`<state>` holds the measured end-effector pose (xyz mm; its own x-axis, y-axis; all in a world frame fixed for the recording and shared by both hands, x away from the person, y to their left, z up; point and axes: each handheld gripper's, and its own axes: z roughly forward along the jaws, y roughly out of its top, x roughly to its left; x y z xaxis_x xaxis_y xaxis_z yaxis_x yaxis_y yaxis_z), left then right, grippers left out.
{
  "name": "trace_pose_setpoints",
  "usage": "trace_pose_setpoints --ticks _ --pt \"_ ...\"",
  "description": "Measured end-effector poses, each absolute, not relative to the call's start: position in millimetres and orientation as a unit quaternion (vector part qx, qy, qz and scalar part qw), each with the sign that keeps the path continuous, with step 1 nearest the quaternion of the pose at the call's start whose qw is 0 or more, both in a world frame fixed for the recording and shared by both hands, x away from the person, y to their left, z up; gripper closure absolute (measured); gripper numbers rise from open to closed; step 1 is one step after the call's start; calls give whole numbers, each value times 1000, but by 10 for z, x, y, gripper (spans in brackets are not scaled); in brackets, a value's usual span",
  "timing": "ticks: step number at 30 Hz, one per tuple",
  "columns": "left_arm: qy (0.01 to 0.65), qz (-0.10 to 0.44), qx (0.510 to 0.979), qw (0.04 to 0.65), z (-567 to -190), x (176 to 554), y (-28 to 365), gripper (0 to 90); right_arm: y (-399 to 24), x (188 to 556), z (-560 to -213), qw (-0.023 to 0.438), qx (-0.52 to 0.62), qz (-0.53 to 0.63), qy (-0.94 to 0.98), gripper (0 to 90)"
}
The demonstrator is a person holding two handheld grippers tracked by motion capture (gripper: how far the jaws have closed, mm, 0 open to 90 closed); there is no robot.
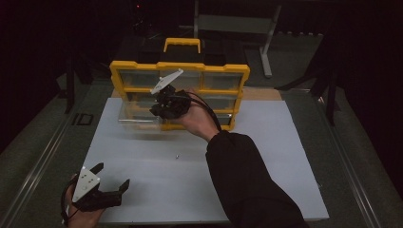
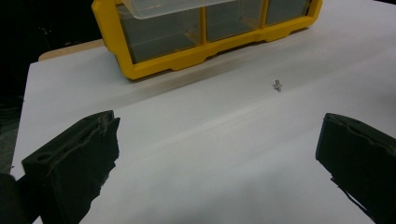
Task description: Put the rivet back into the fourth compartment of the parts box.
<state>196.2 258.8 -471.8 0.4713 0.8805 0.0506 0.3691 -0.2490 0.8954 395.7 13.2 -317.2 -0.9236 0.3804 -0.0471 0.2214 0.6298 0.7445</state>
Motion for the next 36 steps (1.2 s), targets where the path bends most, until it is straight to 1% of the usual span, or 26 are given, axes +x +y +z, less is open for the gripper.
trace_pose_setpoints --ticks 3,4,5,6,7,8,11,13,14,17,24,36 --pt "424 290 736 441 -4717 1961 2588 0 155 3967 -3179 100 171 401 894 826" --pt "424 290 735 442 -4717 1961 2589 0 175 3978 -3188 87 173 406 893 696" --pt "425 289 736 441 -4718 1961 2590 0 183 3985 -3194 79 173 413 891 600" --pt "425 288 736 441 -4719 1963 2589 0 184 3991 -3197 76 171 420 888 526" --pt "426 288 736 441 -4721 1963 2589 0 182 3993 -3197 72 172 424 886 478" --pt "425 288 736 441 -4721 1964 2588 0 179 3986 -3198 76 171 426 885 400" --pt "426 288 735 441 -4720 1963 2589 0 162 3983 -3200 86 174 423 885 295" --pt "426 289 735 442 -4719 1962 2589 0 144 3977 -3200 92 174 418 887 245" --pt "426 289 735 442 -4719 1962 2589 0 144 3977 -3200 92 174 418 887 245" --pt "426 289 735 441 -4719 1963 2587 0 114 3952 -3214 104 169 403 893 201" --pt "427 289 734 441 -4719 1962 2589 0 85 3889 -3249 113 155 370 909 180" --pt "426 291 734 442 -4715 1958 2593 0 -4 3866 -3384 122 143 319 929 174"
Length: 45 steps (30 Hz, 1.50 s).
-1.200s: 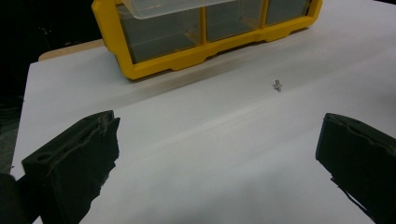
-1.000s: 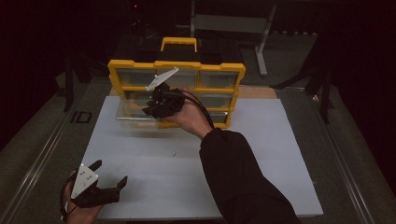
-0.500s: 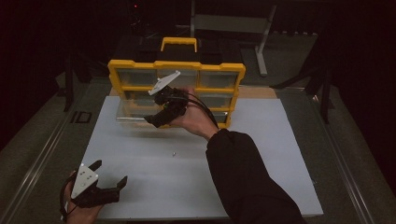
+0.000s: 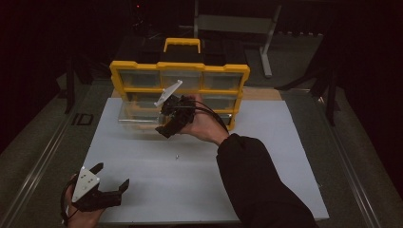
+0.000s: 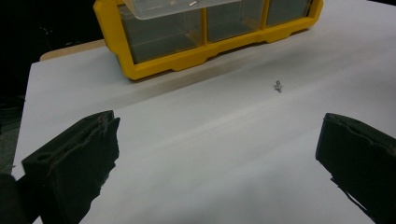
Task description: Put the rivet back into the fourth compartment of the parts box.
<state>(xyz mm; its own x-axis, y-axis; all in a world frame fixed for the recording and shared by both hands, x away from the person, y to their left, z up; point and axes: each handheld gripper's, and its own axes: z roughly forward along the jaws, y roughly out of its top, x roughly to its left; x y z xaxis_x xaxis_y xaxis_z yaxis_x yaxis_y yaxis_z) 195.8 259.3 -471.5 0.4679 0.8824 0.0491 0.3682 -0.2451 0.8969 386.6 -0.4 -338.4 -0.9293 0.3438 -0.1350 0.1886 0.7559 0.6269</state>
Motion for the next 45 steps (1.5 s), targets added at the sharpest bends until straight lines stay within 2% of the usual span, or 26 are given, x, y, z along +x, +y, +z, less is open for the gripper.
trace_pose_setpoints --ticks 15,45 --pt "427 291 733 442 -4714 1958 2594 0 -92 3904 -3640 109 148 267 946 174" --pt "425 292 733 444 -4713 1956 2596 0 -67 3971 -4439 61 177 215 958 180"
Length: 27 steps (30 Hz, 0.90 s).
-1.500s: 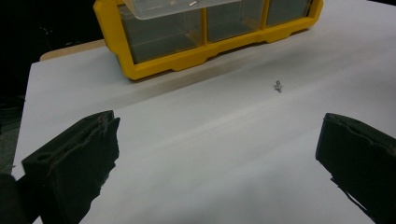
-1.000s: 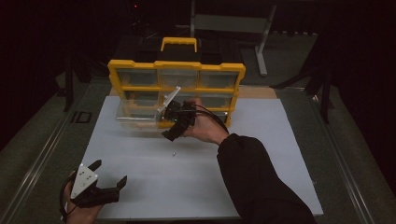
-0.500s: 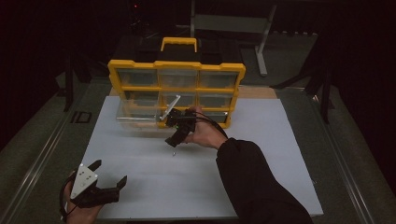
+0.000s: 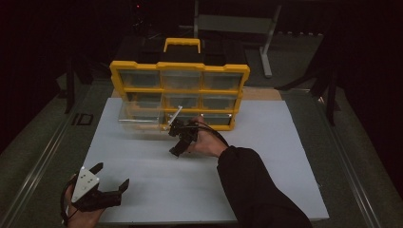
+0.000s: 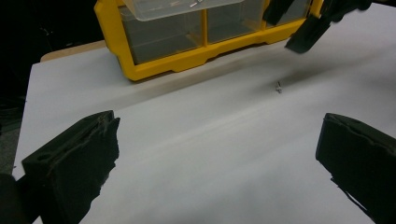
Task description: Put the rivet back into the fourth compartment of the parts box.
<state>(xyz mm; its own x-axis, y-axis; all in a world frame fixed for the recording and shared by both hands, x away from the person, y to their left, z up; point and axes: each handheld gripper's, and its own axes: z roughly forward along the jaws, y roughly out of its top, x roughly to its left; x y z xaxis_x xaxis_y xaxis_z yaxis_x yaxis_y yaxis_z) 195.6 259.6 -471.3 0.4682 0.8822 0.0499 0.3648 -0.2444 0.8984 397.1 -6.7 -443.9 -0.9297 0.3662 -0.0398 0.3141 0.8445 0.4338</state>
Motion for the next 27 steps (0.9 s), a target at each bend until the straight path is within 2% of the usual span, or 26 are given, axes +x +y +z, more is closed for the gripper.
trace_pose_setpoints --ticks 13,17,25,27 --pt "425 291 733 444 -4712 1956 2598 0 12 3959 -4813 28 197 184 963 268" --pt "425 292 733 444 -4712 1956 2598 0 24 3940 -4871 12 215 166 962 336" --pt "425 291 733 444 -4713 1957 2597 0 63 3943 -4933 12 195 161 967 506" --pt "425 291 733 444 -4713 1957 2595 0 61 3941 -4924 12 194 158 968 581"
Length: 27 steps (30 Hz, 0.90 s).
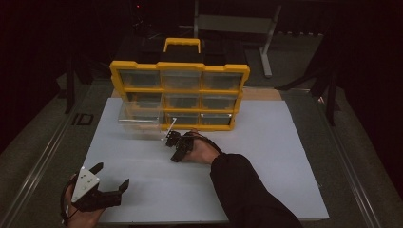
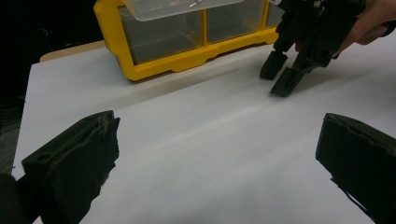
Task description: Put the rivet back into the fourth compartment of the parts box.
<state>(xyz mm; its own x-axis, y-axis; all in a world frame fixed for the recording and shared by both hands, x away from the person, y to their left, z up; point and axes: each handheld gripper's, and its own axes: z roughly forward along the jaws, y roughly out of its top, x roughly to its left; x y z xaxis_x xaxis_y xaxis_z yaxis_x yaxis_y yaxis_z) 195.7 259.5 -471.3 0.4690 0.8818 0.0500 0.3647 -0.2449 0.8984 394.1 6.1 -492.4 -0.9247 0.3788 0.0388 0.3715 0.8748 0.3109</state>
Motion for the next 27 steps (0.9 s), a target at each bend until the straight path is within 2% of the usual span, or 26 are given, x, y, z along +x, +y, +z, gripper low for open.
trace_pose_setpoints --ticks 6,10,27 --pt "426 291 734 443 -4713 1958 2593 0 60 3913 -4914 17 150 155 976 746" --pt "426 291 734 443 -4713 1957 2594 0 68 3875 -4898 17 151 136 979 800" --pt "426 292 733 443 -4713 1957 2596 0 -3 3904 -4860 6 145 147 978 805"
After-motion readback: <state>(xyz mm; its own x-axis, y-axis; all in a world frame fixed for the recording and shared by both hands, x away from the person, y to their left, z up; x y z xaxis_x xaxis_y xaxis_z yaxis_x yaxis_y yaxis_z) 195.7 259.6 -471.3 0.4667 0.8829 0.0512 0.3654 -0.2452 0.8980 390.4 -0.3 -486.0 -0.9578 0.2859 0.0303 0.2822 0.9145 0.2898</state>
